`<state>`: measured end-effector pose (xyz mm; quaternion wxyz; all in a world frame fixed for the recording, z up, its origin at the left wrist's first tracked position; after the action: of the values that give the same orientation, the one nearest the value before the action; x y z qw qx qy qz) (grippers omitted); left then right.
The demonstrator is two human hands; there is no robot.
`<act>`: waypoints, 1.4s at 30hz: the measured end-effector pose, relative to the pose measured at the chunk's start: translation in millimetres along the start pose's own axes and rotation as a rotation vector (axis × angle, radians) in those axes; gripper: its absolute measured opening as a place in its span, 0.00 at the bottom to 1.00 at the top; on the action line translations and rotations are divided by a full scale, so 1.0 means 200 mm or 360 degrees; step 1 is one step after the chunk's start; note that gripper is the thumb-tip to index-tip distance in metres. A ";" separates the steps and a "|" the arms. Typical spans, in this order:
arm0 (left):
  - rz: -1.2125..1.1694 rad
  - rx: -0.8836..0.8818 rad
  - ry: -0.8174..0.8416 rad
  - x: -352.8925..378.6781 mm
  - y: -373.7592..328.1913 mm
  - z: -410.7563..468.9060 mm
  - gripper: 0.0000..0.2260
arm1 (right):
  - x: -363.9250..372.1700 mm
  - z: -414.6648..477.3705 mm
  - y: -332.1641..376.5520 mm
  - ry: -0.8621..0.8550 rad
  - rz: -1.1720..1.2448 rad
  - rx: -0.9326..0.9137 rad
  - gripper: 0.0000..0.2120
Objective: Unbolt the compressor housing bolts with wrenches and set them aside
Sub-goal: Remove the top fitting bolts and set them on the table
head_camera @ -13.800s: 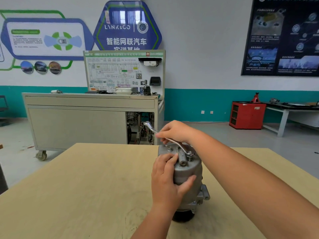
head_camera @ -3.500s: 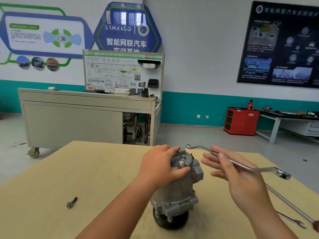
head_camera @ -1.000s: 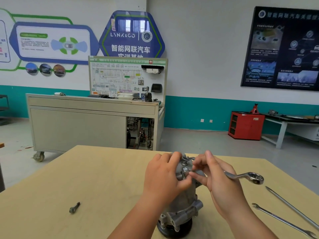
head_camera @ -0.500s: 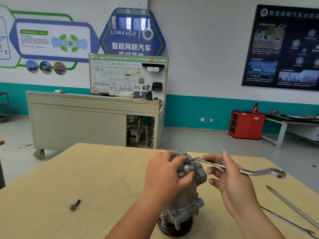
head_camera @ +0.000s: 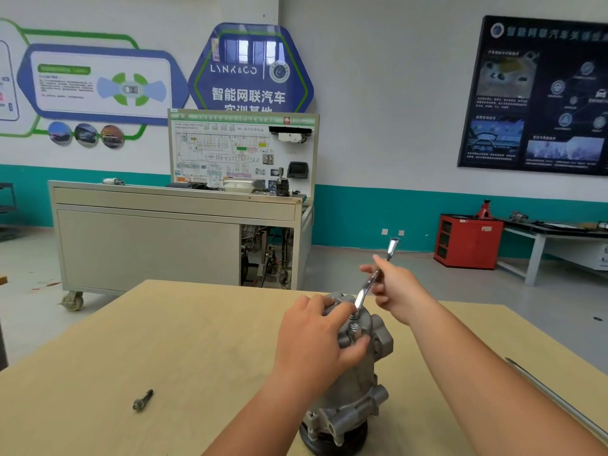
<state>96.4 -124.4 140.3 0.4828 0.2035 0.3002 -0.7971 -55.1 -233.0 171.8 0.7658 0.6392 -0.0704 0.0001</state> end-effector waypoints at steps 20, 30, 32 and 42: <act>0.0160 -0.0015 -0.0242 0.02 0.00 0.01 0.27 | -0.17 -0.75 0.08 0.0051 -0.0098 -0.0711 0.15; 0.0068 -0.0049 -0.0139 0.01 -0.01 0.00 0.23 | -0.07 -0.80 0.06 -0.0056 -0.0563 -0.1114 0.15; 0.0071 -0.0047 -0.0123 0.01 -0.01 0.00 0.22 | -0.07 -0.80 0.07 -0.0062 -0.0628 -0.1169 0.14; 0.0015 -0.0065 -0.0045 -0.01 -0.01 0.01 0.22 | -0.05 -0.79 0.08 0.0147 -0.0818 -0.1278 0.13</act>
<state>94.4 -123.6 142.9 0.4948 0.1838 0.3086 -0.7913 -50.4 -74.4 158.9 0.9298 0.2887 0.1296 -0.1882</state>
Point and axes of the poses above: each hand's wrist, its own z-axis towards the middle knuckle, its own x-axis out of the palm, y = z × x, the point moved 2 cm from there along z, towards the middle knuckle, and after that the axes turned 11 degrees about -x, right-handed, at the moved point
